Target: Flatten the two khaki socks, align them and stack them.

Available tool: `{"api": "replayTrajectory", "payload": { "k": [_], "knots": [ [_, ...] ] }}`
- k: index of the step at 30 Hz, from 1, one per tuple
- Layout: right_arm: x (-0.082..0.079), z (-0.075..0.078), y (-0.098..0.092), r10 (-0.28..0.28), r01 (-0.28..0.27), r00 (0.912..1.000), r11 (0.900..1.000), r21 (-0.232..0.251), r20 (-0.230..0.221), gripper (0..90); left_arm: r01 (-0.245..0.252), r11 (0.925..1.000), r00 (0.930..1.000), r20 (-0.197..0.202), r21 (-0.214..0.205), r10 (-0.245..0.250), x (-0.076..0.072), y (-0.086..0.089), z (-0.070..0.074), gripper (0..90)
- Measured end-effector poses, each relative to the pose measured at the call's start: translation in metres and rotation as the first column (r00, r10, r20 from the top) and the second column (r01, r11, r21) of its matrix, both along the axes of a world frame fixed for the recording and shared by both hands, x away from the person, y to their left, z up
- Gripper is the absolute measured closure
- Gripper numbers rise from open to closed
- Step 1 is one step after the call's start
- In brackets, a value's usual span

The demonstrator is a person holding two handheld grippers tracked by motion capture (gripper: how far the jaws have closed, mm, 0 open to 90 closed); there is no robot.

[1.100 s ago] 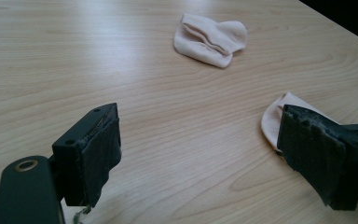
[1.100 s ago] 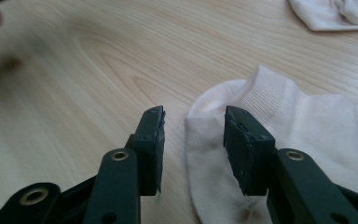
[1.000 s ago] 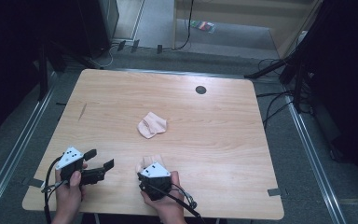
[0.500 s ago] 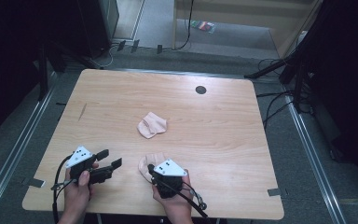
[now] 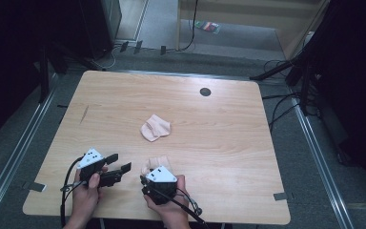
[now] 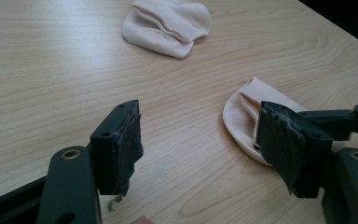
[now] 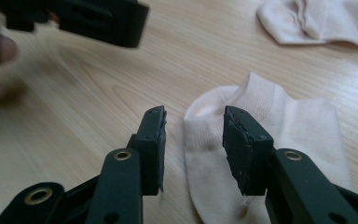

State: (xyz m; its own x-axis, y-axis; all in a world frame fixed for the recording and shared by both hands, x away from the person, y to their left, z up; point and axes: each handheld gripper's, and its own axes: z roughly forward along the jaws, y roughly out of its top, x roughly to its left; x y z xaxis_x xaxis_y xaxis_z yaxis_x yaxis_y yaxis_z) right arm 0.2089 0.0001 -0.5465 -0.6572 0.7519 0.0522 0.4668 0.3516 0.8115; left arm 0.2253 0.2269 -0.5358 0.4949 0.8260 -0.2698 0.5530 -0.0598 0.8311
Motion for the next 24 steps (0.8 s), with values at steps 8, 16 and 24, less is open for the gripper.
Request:
{"api": "replayTrajectory", "payload": {
  "k": [8,16,24],
  "knots": [
    [0.006,-0.007,-0.007,0.007,-0.006,0.9972,0.9999,0.015,-0.075,87.3,0.030,0.9996,0.9993,-0.024,0.001,-0.030,0.002,-0.005,-0.003,31.1],
    [0.009,-0.002,-0.022,0.007,0.009,0.9918,0.9927,0.120,-0.128,88.7,0.060,0.9982,0.9950,-0.080,0.001,-0.060,0.009,-0.020,-0.008,28.3],
    [0.007,0.001,-0.028,-0.007,0.019,0.9945,0.9928,0.118,-0.105,88.7,0.102,0.9946,0.9853,-0.141,0.023,-0.097,0.021,-0.045,-0.013,38.9]
  ]
}}
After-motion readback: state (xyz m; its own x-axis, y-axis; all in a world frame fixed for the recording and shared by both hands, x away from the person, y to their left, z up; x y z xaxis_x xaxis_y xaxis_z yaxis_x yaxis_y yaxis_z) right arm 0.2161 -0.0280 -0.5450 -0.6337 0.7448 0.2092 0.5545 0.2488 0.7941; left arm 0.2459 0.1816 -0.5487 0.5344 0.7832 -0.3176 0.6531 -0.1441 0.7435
